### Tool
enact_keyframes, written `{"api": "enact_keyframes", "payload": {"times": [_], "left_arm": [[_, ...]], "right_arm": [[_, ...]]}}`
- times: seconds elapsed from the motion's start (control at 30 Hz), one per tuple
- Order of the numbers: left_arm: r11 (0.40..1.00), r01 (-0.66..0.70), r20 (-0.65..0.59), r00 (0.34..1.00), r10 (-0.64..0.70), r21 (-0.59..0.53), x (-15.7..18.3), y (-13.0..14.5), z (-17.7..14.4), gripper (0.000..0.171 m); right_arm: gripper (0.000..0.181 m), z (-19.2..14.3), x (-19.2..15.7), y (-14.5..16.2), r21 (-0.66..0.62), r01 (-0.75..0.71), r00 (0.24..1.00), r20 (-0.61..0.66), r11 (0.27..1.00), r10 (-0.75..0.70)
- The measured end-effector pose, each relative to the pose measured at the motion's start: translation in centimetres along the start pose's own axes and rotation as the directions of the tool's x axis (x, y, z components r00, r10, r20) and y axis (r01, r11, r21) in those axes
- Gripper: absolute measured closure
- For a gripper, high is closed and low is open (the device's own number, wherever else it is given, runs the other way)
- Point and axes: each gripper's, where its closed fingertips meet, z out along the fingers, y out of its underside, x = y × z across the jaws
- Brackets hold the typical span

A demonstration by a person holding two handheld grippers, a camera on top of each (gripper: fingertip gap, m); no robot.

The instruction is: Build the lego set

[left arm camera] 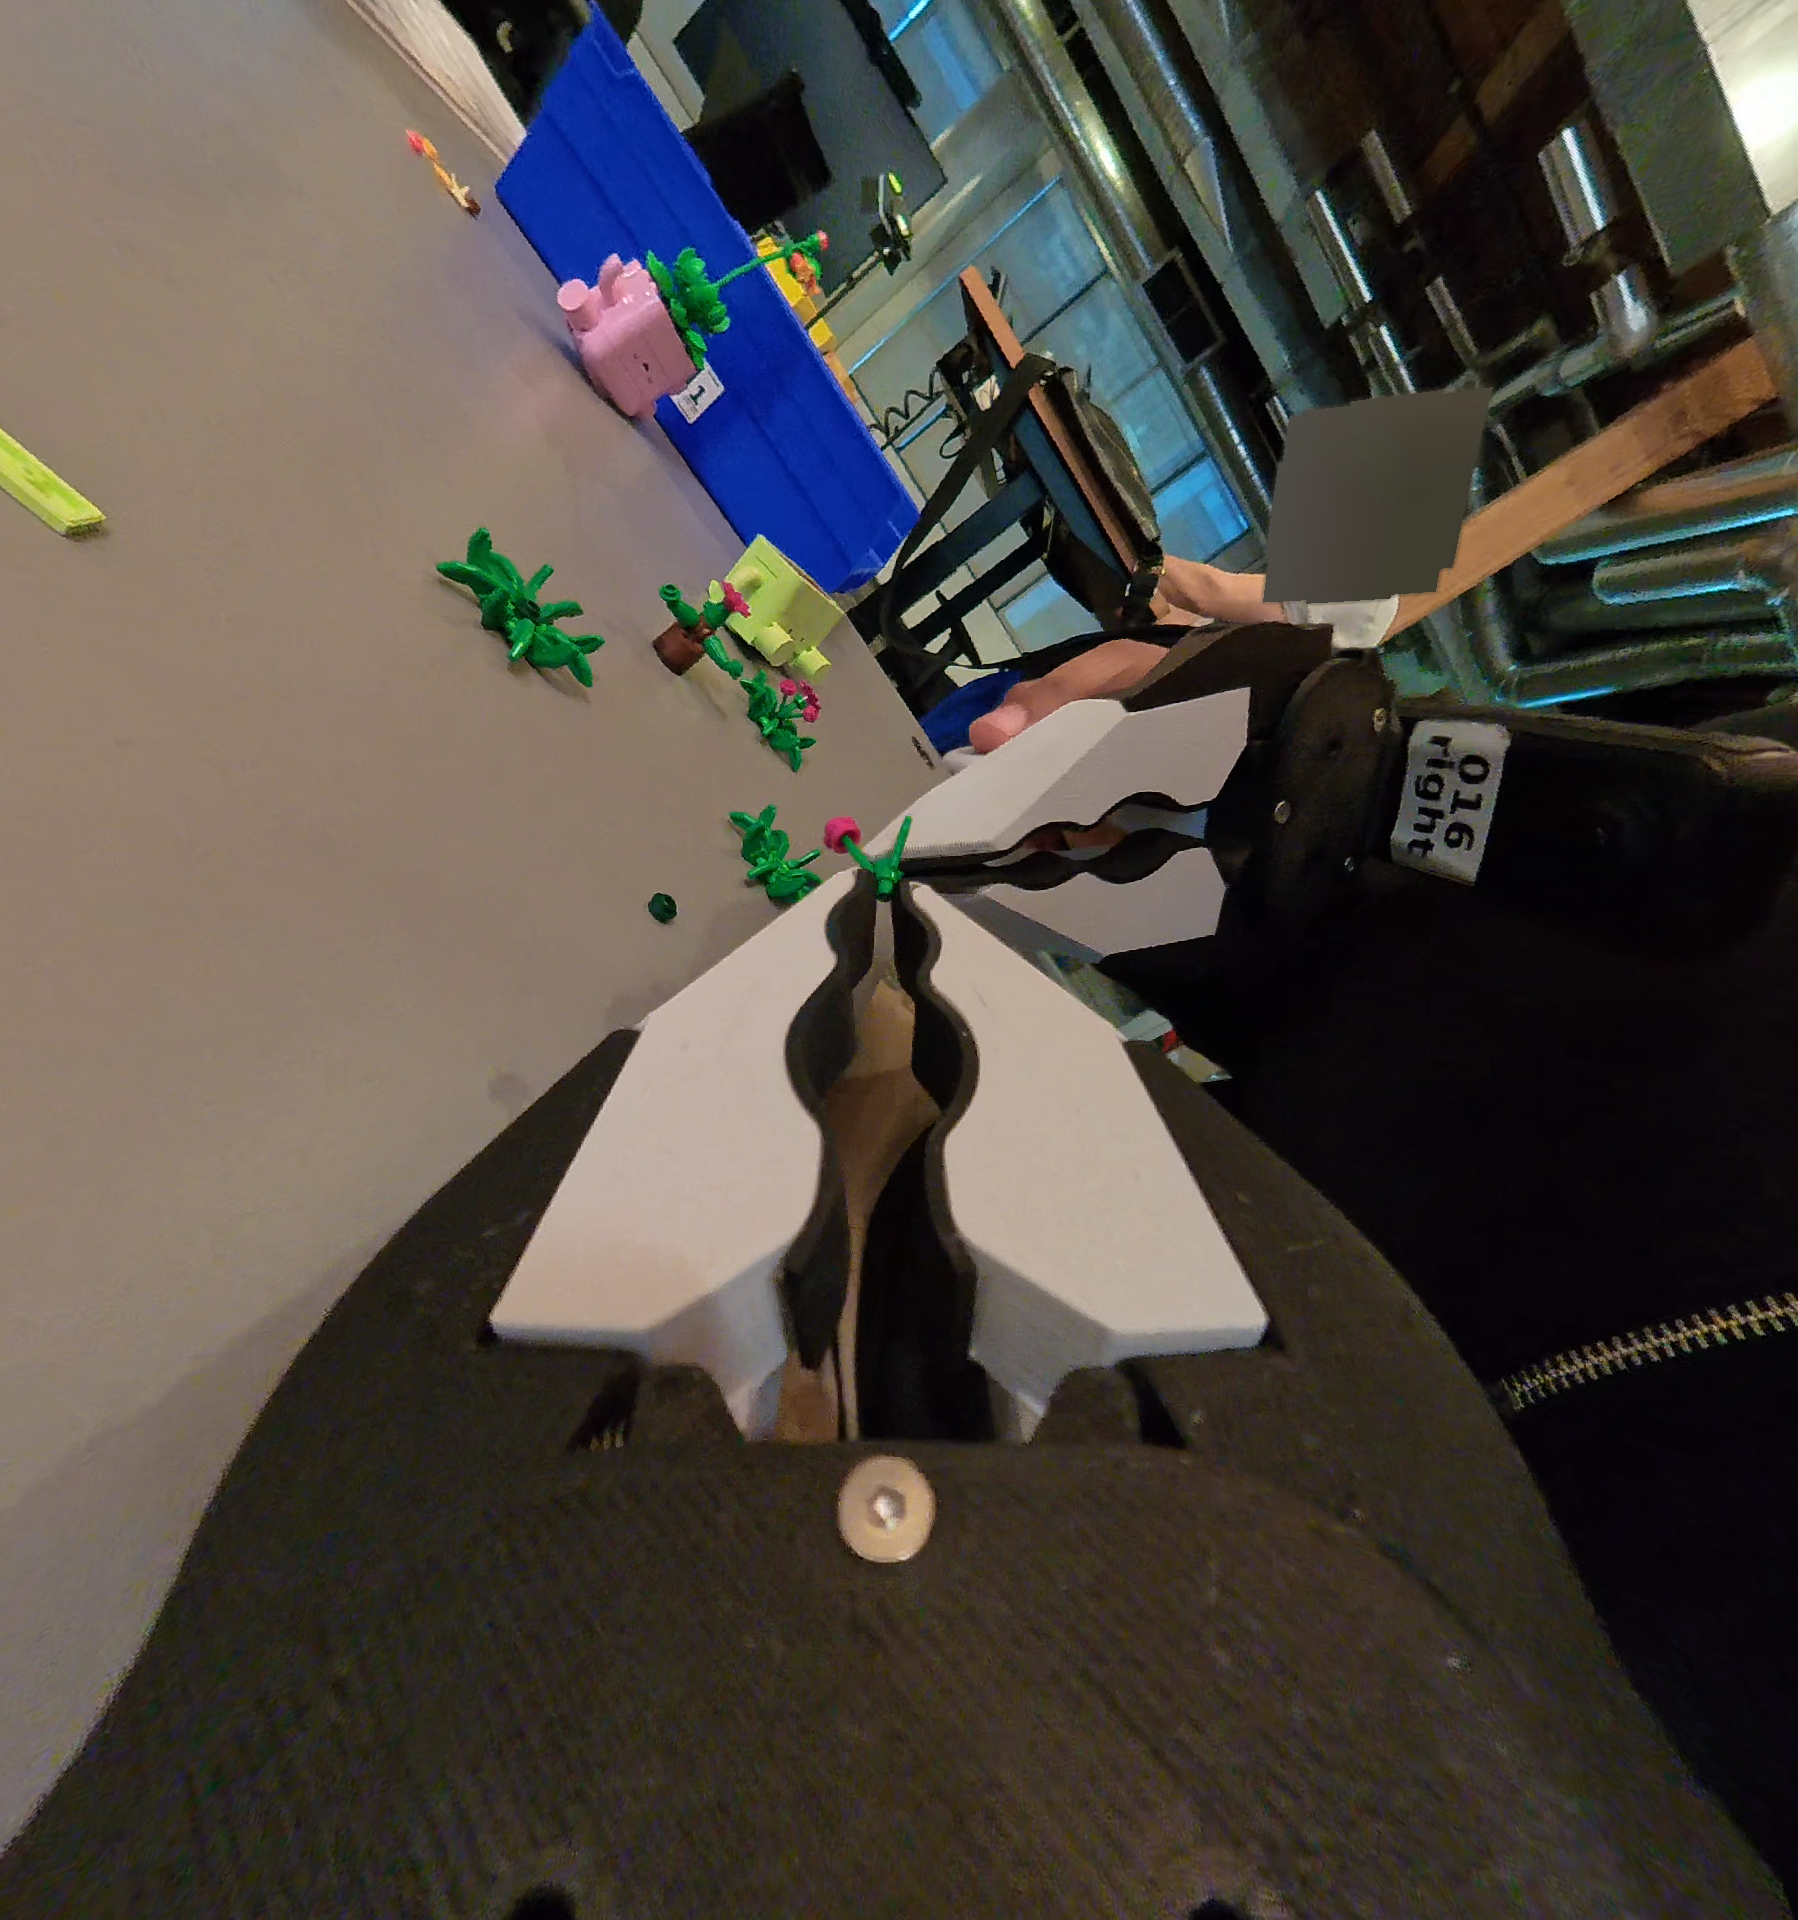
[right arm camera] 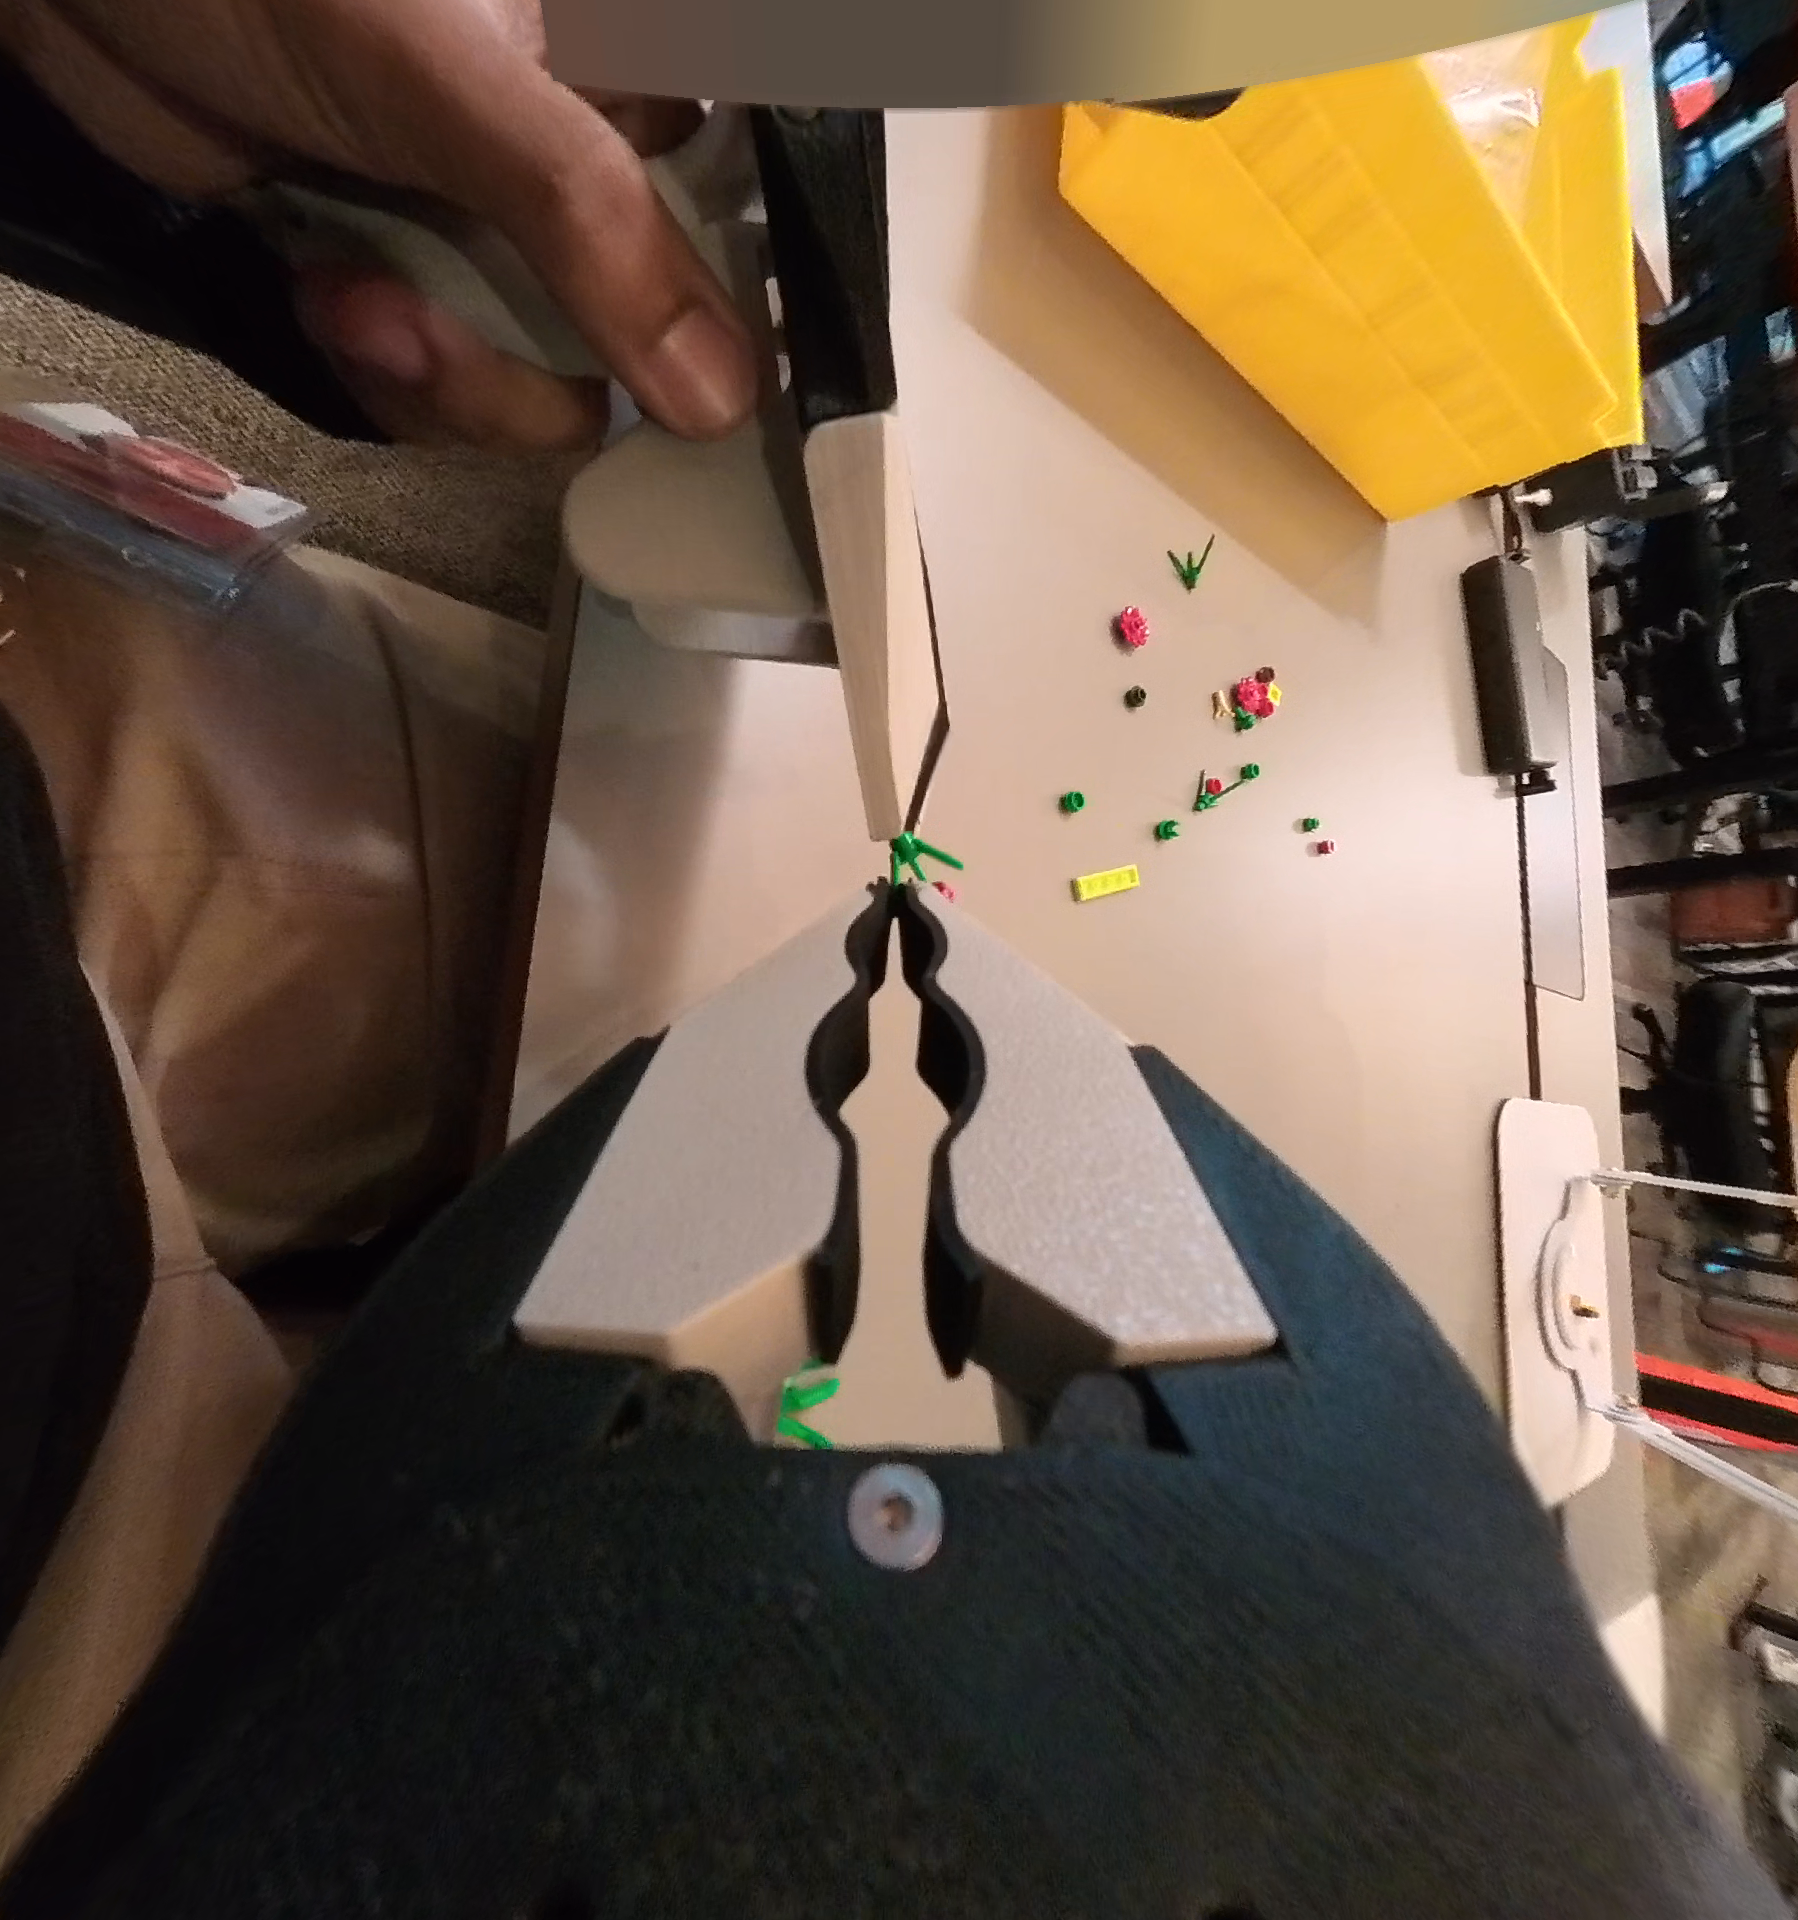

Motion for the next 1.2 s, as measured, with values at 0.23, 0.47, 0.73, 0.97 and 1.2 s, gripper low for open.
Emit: {"api": "enact_keyframes", "payload": {"times": [0.23,0.47,0.73,0.97,1.2], "left_arm": [[0.996,0.081,-0.109,0.991,-0.076,0.045,0.9,-0.7,-0.4,0.171],[0.980,0.178,-0.234,0.960,-0.154,0.087,1.7,-1.5,-0.9,0.171],[0.977,0.188,-0.257,0.953,-0.158,0.097,1.9,-1.7,-1.0,0.171],[0.978,0.190,-0.255,0.953,-0.162,0.090,1.9,-1.5,-0.9,0.171],[0.978,0.194,-0.253,0.953,-0.169,0.079,1.8,-1.4,-0.7,0.171]], "right_arm": [[0.181,-0.6,0.4,-1.5,0.145,-0.272,0.960,0.109,0.951,0.257],[0.177,-0.8,0.6,-2.2,0.206,-0.463,0.880,0.219,0.862,0.420],[0.176,-1.3,1.3,-3.0,0.265,-0.629,0.773,0.318,0.731,0.549],[0.179,-1.2,1.4,-3.0,0.265,-0.633,0.770,0.313,0.727,0.557],[0.181,-1.2,1.5,-2.8,0.255,-0.643,0.761,0.320,0.722,0.564]]}}
